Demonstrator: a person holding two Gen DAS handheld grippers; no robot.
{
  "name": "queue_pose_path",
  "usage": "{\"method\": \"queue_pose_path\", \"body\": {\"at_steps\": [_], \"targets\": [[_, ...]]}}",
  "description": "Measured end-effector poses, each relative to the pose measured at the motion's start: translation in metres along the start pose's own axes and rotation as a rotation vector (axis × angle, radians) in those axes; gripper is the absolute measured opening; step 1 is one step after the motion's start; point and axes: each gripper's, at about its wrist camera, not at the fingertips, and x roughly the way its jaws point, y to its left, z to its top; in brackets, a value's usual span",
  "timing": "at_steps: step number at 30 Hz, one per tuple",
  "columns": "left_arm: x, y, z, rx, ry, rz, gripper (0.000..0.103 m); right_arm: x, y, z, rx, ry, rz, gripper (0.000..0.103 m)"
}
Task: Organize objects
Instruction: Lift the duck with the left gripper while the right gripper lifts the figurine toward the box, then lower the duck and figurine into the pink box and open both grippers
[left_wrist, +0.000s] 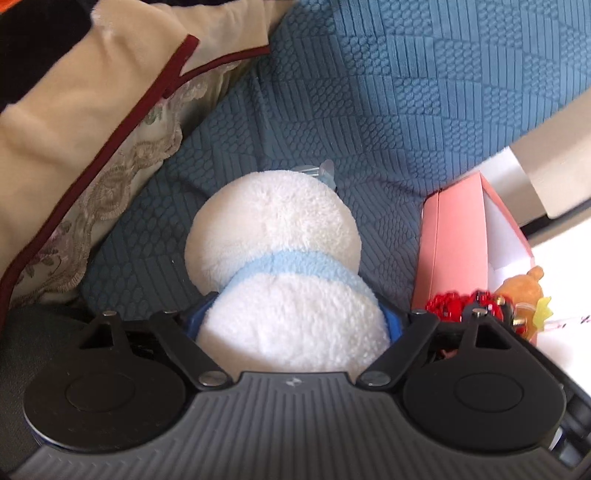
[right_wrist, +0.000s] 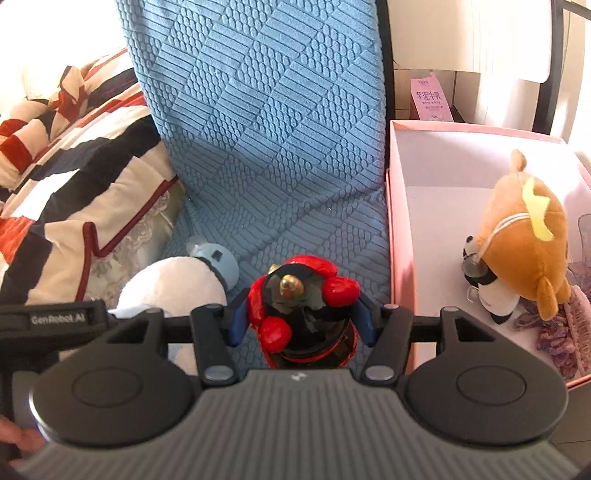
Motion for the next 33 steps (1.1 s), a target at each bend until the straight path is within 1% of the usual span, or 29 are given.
{"method": "queue_pose_path", "body": {"at_steps": [4, 7, 14, 21, 27, 33], "targets": [[-0.009, 0.002, 0.006, -0.057, -0.005, -0.019, 0.087, -0.005, -0.005, 0.003, 0.002, 0.006, -0.003, 0.059], [-0.019, -0.004, 0.011, -0.081, -0.017, -0.038, 0.087, -0.009, -0.008, 0.01, -0.001, 0.004, 0.002, 0.059], [-0.047, -0.032, 0.021, -0.089, -0.047, -0.079, 0.087, -0.029, -0.01, 0.036, -0.025, -0.017, 0.019, 0.059], [-0.066, -0.08, 0.023, -0.042, -0.088, -0.123, 0.087, -0.053, -0.021, 0.064, -0.028, -0.055, 0.024, 0.059], [-0.077, -0.132, 0.03, -0.013, -0.111, -0.179, 0.087, -0.075, -0.045, 0.083, -0.021, -0.096, 0.019, 0.059], [-0.084, -0.184, 0.033, 0.032, -0.126, -0.215, 0.087, -0.097, -0.072, 0.117, -0.024, -0.113, -0.006, 0.059]]}}
